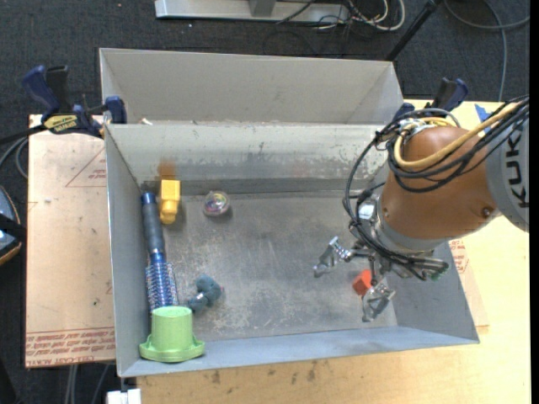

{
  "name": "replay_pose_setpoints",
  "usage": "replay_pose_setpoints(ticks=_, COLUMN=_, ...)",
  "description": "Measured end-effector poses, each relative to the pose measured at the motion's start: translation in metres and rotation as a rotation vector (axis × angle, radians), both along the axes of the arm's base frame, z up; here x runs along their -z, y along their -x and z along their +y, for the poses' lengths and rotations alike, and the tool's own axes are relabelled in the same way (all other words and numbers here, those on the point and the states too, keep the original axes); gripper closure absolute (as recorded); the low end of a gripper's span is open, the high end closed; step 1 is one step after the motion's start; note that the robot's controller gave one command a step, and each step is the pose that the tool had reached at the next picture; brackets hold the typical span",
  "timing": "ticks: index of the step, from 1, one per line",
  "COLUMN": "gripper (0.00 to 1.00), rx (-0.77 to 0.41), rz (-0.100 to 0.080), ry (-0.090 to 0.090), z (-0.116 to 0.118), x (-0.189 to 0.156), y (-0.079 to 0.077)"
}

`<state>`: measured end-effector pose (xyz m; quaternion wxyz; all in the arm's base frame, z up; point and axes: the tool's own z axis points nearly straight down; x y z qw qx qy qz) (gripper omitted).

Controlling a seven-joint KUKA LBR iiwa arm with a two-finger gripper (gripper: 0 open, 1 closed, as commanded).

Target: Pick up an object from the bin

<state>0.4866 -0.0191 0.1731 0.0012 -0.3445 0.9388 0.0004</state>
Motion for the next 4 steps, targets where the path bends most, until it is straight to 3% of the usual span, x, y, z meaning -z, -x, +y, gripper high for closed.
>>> replay_pose_setpoints(ticks=1, gripper=0.0, rx=-0.003, rz=0.004, ry=0.0, z=-0.013, x=0.05, y=-0.024)
replay_pose_setpoints(ticks=2, gripper=0.0, rx=-0.009, rz=-0.002, ry=0.004, z=-0.138, x=0.039, y=-0.022)
replay_pose_setpoints(ticks=3, gripper=0.0, rx=-0.12, rz=-0.004, ry=-0.002, z=-0.104, x=0.095, y=-0.043)
replay_pose_setpoints(ticks=4, gripper=1.0, rx=-0.118, rz=-0.005, ry=0.0, z=-0.106, x=0.093, y=-0.043)
